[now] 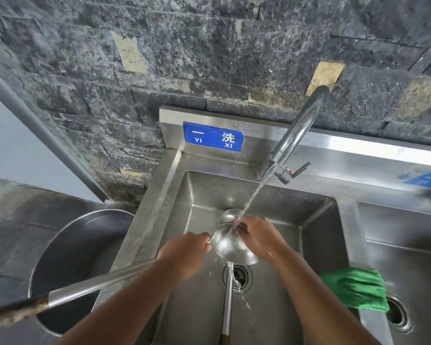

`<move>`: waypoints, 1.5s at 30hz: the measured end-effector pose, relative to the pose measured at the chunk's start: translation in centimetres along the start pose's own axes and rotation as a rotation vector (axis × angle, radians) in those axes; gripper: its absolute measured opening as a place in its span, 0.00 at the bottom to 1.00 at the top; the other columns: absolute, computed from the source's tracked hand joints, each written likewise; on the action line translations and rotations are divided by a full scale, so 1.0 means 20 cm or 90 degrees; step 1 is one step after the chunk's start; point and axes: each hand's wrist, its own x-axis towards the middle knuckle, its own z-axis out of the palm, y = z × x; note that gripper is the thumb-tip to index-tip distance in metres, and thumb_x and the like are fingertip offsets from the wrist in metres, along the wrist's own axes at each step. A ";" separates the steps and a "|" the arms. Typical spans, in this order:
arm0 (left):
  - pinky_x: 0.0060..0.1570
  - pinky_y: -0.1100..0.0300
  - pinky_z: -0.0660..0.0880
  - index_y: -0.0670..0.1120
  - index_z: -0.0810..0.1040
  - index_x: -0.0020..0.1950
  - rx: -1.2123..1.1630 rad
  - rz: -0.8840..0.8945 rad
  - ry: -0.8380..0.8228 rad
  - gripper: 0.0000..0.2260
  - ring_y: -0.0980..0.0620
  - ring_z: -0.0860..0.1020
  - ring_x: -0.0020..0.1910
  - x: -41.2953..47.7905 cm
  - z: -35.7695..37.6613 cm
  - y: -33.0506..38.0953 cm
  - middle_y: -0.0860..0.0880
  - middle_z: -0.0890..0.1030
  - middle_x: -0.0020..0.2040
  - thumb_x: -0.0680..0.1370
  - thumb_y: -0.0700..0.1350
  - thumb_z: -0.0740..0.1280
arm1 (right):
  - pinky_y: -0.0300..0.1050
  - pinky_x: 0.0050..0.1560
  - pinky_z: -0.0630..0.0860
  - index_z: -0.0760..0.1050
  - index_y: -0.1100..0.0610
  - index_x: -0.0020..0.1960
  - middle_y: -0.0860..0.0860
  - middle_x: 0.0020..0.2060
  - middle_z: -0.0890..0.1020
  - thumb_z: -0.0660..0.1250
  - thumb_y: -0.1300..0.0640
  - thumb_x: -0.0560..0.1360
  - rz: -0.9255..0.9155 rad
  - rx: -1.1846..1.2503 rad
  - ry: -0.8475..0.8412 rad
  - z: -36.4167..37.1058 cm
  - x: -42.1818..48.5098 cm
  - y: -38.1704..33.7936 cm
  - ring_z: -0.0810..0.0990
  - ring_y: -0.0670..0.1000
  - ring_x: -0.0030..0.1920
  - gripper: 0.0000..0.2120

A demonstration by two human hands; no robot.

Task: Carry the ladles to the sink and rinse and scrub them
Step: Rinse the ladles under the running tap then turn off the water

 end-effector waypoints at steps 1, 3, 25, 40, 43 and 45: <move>0.38 0.55 0.72 0.51 0.73 0.56 0.035 0.018 0.002 0.09 0.43 0.82 0.43 0.01 0.00 0.02 0.46 0.81 0.43 0.82 0.52 0.56 | 0.47 0.57 0.78 0.80 0.57 0.56 0.53 0.52 0.85 0.65 0.58 0.78 -0.023 -0.141 -0.061 0.00 0.05 -0.06 0.83 0.53 0.53 0.09; 0.37 0.56 0.72 0.51 0.74 0.56 0.093 0.055 0.010 0.08 0.42 0.82 0.42 0.00 0.01 0.06 0.46 0.81 0.42 0.81 0.49 0.58 | 0.51 0.54 0.77 0.79 0.59 0.55 0.58 0.53 0.83 0.64 0.64 0.76 -0.056 -0.329 -0.150 0.04 0.11 -0.20 0.82 0.59 0.54 0.09; 0.19 0.71 0.56 0.43 0.75 0.40 -0.440 -0.217 -0.234 0.15 0.57 0.60 0.14 0.01 -0.08 -0.01 0.50 0.67 0.22 0.83 0.49 0.58 | 0.51 0.46 0.75 0.80 0.68 0.49 0.62 0.42 0.82 0.62 0.72 0.76 0.339 0.879 0.269 0.36 -0.09 -0.02 0.79 0.59 0.43 0.08; 0.22 0.70 0.60 0.46 0.68 0.36 -0.454 -0.345 -0.318 0.18 0.54 0.63 0.18 0.04 0.04 0.10 0.50 0.66 0.25 0.84 0.51 0.55 | 0.51 0.28 0.82 0.74 0.70 0.52 0.65 0.36 0.83 0.64 0.73 0.76 0.621 1.036 0.105 0.45 -0.11 -0.07 0.84 0.62 0.34 0.05; 0.20 0.74 0.57 0.47 0.65 0.35 -0.452 -0.348 -0.289 0.18 0.56 0.58 0.12 0.05 0.08 0.06 0.54 0.61 0.18 0.83 0.51 0.56 | 0.46 0.26 0.81 0.75 0.68 0.55 0.63 0.41 0.83 0.68 0.73 0.74 0.542 0.791 0.099 0.34 -0.11 0.01 0.85 0.60 0.36 0.10; 0.18 0.74 0.56 0.47 0.64 0.33 -0.465 -0.304 -0.211 0.20 0.56 0.58 0.11 0.07 0.10 0.06 0.53 0.60 0.15 0.82 0.54 0.56 | 0.47 0.33 0.83 0.78 0.63 0.55 0.59 0.41 0.85 0.70 0.62 0.76 0.470 0.566 0.129 0.26 -0.05 0.01 0.87 0.56 0.36 0.09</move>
